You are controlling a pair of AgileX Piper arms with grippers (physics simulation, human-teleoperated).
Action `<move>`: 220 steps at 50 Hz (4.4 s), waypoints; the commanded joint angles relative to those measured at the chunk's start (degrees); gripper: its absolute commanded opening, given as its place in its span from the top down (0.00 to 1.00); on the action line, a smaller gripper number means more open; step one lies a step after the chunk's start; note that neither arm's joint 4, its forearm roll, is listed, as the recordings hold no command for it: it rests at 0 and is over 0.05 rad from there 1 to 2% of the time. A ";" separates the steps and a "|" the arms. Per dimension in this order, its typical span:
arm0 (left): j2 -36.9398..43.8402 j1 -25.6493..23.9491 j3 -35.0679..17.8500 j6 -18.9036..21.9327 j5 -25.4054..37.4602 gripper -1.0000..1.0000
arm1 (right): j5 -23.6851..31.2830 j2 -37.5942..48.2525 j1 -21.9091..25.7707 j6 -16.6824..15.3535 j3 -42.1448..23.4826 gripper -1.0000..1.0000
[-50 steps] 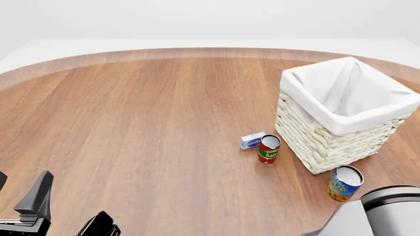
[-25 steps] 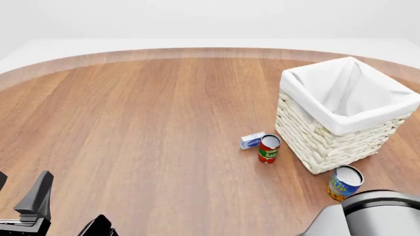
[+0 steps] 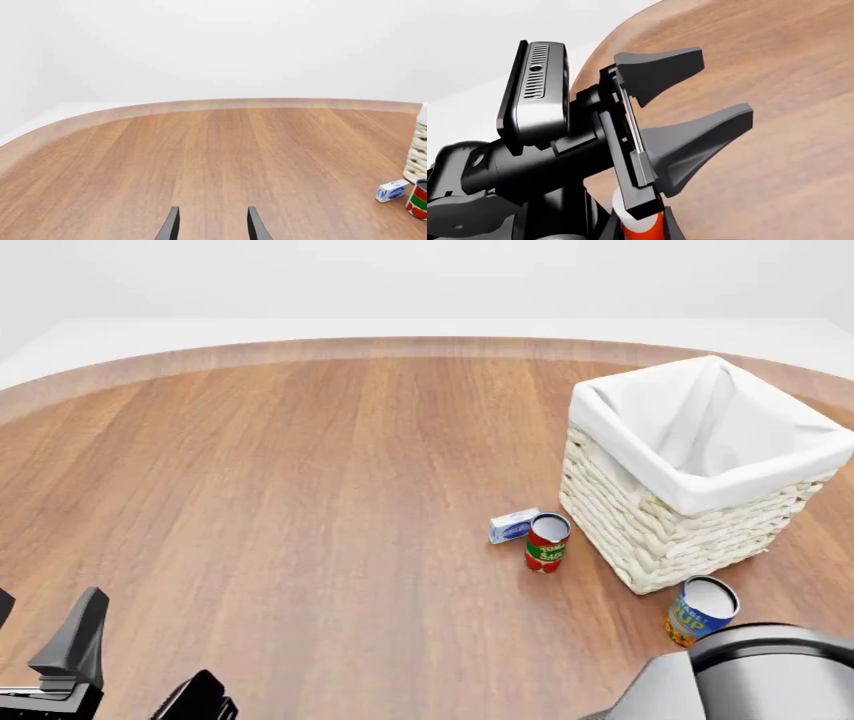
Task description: Pick up the ketchup, and put it in the basket.
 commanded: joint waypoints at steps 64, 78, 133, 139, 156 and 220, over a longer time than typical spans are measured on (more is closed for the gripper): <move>0.00 0.00 0.00 0.00 0.00 0.00 | -0.47 -6.02 -16.55 0.76 -1.68 1.00; 0.00 0.00 0.00 0.00 0.00 0.00 | -1.16 -10.22 -21.23 -0.46 -0.63 1.00; 0.00 0.00 0.00 0.00 0.00 0.00 | -0.67 -33.63 -35.68 -5.96 11.55 1.00; 0.00 0.00 0.00 0.00 0.00 0.00 | -0.63 -35.72 -36.28 -6.13 12.71 1.00; 0.00 0.00 0.00 0.00 0.00 0.00 | 0.10 -40.71 -38.79 -6.84 14.63 1.00; 0.00 0.00 0.00 0.00 0.00 0.00 | 5.06 -65.57 -64.25 -7.49 28.71 1.00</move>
